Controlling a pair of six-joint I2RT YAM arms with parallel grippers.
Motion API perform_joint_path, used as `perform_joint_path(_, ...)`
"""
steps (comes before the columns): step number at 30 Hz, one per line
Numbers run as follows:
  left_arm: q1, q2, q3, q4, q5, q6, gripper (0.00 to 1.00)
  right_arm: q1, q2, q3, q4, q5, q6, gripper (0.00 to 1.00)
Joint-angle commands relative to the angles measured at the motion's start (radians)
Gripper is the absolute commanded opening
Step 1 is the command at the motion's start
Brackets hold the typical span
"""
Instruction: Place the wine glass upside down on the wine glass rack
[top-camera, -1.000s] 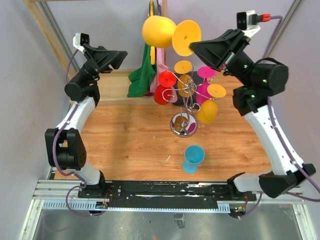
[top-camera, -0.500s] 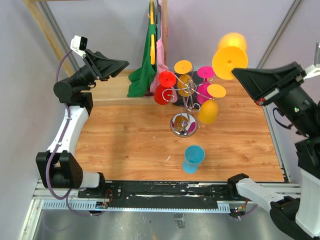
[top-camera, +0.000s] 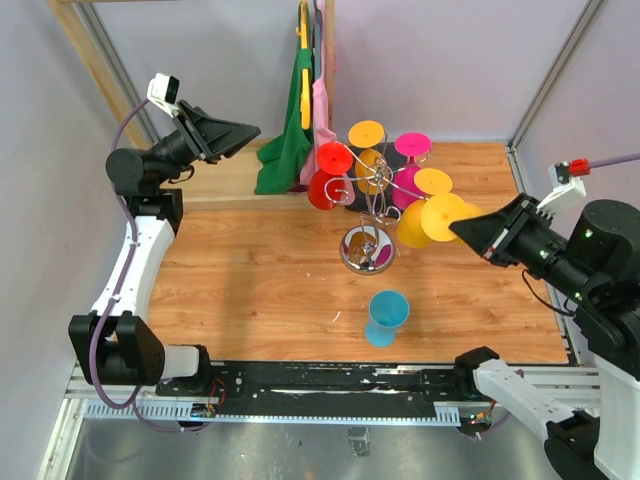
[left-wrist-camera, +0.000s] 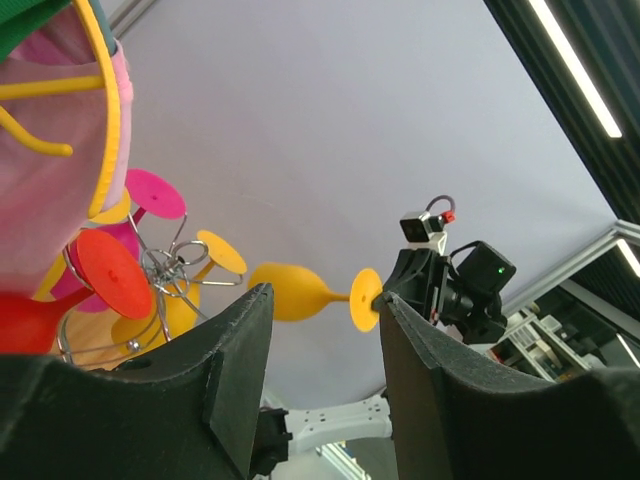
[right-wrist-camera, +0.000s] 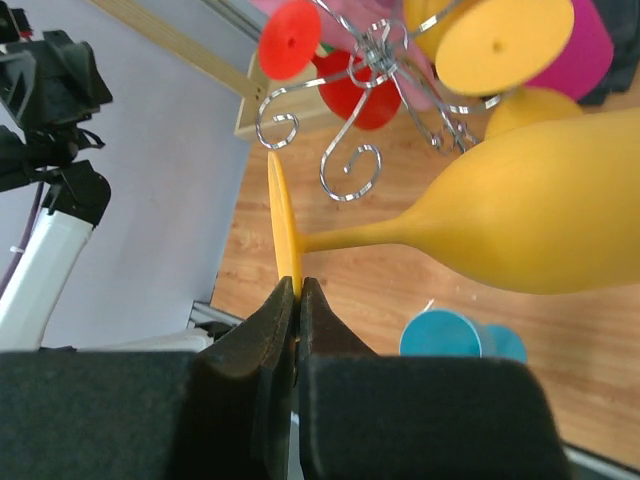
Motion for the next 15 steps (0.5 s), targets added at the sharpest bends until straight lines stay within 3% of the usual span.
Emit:
perform_joint_path(1, 0.007, -0.018, 0.012, -0.018, 0.011, 0.032, 0.51, -0.011, -0.060, -0.082, -0.021, -0.047, 0.137, 0.01)
perform_joint_path(8, 0.007, -0.045, 0.005, -0.064, 0.006, 0.062, 0.51, -0.010, -0.142, -0.365, 0.255, -0.183, 0.371, 0.01)
perform_joint_path(15, 0.007, -0.079, 0.011, -0.171, 0.003, 0.133, 0.51, -0.015, -0.134, -0.493, 0.413, -0.227, 0.514, 0.01)
